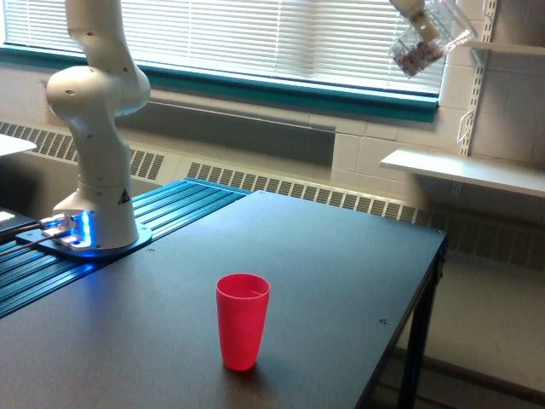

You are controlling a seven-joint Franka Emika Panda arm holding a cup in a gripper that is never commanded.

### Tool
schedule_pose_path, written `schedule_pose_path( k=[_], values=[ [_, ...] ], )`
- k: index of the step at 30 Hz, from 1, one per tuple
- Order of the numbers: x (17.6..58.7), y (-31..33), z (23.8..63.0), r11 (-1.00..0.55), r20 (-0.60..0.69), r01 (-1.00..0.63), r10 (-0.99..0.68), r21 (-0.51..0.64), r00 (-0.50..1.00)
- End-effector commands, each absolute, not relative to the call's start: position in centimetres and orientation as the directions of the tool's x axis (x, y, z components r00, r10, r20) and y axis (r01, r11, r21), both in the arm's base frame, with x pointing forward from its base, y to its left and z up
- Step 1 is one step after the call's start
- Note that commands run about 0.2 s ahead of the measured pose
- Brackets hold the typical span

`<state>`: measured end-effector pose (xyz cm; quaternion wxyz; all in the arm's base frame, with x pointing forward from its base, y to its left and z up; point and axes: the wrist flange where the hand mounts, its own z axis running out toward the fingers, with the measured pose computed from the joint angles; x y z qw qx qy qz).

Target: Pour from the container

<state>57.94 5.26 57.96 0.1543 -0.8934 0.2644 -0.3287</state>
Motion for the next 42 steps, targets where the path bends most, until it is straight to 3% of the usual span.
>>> schedule_pose_path(
  k=[1,7,12,26,42],
  values=[
    [57.8,5.9,57.9,-0.759,0.449,-0.444,-0.644,-0.476,0.619],
    [56.5,4.3,55.6,-0.801,0.459,-0.502,-0.599,-0.327,0.656],
    [54.1,1.1,54.0,-0.753,0.417,-0.592,-0.654,-0.287,0.631],
    [48.8,-3.1,51.8,-0.604,0.337,-0.739,-0.792,-0.300,0.510],
    [44.3,-8.0,46.3,-0.409,0.227,-0.891,-0.903,-0.199,0.364]
  ],
)
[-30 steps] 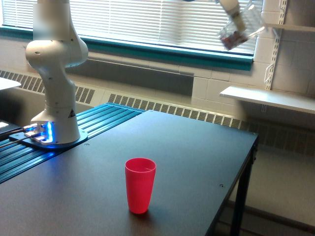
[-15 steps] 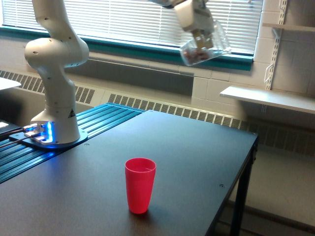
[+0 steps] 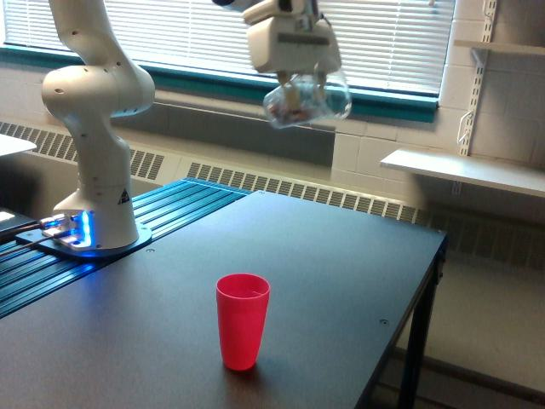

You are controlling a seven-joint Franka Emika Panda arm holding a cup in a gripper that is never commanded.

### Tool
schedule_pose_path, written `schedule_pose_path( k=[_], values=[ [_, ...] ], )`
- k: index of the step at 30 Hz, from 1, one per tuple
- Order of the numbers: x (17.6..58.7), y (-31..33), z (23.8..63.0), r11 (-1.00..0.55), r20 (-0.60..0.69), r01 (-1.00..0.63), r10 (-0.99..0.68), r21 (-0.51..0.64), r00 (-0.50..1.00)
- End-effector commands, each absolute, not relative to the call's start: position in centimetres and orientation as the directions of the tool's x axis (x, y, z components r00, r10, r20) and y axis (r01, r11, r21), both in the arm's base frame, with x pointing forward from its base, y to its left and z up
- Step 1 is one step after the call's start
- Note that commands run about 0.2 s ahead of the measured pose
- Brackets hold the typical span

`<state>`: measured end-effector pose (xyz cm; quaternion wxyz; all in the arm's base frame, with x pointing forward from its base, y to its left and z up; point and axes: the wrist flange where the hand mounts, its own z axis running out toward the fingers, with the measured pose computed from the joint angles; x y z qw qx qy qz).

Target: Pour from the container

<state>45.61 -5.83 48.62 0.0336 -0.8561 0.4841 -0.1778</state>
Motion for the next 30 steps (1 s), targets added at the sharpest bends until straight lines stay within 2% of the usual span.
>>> schedule_pose_path(
  k=[1,21,30],
  values=[
    [44.1,-8.5,45.9,-0.397,0.226,-0.898,-0.908,-0.191,0.353],
    [41.2,-16.8,40.9,-0.095,0.173,-0.990,-0.982,-0.100,0.076],
    [42.0,-19.5,38.8,0.012,0.170,-0.998,-0.985,-0.061,-0.022]
  ],
)
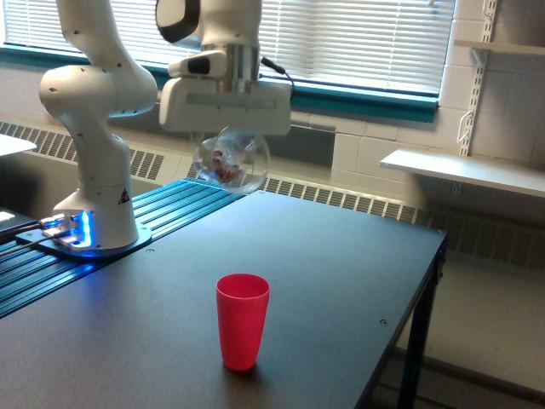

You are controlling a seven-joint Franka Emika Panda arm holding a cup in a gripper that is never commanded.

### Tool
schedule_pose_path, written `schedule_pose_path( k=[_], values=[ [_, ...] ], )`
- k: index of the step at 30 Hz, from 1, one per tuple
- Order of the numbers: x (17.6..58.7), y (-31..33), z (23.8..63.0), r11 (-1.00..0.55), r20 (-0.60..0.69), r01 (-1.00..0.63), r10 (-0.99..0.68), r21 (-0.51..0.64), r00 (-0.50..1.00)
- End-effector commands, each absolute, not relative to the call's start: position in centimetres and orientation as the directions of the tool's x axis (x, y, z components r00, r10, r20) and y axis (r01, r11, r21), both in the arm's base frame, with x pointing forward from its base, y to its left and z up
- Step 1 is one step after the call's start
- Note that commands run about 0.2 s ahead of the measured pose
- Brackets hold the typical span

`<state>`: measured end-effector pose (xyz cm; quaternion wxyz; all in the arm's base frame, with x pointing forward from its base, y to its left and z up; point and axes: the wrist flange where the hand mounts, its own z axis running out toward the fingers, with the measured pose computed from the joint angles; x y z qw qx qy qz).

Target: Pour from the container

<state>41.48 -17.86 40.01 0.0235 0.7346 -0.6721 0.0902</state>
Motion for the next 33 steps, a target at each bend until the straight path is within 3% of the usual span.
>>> schedule_pose_path(
  k=[1,13,33],
  values=[
    [42.3,-19.6,38.7,0.019,0.171,-0.998,-0.985,-0.062,-0.029],
    [45.8,-18.9,37.8,0.096,0.159,-0.993,-0.982,-0.071,-0.106],
    [46.3,-17.3,31.4,0.162,0.009,-0.983,-0.987,0.089,-0.162]
  ],
)
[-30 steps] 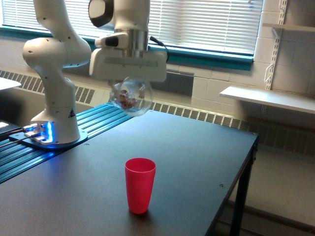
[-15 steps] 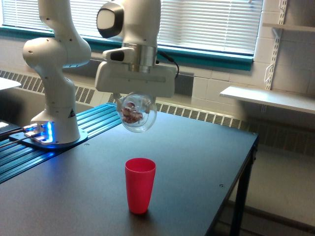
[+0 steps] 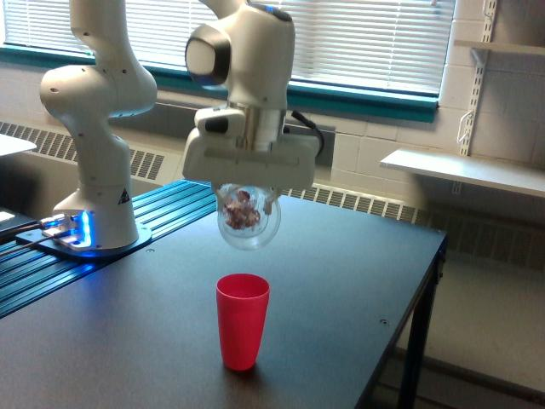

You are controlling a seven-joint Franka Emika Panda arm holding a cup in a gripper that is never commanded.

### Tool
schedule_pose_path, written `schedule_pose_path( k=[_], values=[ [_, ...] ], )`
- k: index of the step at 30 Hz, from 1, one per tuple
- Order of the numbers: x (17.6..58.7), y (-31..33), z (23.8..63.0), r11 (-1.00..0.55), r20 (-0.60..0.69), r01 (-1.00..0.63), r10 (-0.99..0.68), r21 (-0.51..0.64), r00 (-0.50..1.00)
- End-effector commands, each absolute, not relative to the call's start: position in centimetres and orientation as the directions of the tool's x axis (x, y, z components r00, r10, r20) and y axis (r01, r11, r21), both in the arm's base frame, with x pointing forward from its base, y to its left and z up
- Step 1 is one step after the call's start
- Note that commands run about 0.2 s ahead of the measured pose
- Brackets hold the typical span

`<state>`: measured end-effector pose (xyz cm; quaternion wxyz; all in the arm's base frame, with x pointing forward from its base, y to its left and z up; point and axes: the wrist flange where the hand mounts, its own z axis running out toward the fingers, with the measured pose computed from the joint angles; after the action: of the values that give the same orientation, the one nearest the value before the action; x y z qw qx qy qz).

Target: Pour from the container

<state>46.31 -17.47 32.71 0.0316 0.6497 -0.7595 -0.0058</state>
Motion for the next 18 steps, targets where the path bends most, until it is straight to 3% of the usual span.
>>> schedule_pose_path(
  k=[1,18],
  values=[
    [46.3,-17.3,31.2,0.166,0.002,-0.981,-0.986,0.100,-0.166],
    [47.4,-19.4,32.7,0.249,-0.045,-0.964,-0.966,0.089,-0.254]
  ],
)
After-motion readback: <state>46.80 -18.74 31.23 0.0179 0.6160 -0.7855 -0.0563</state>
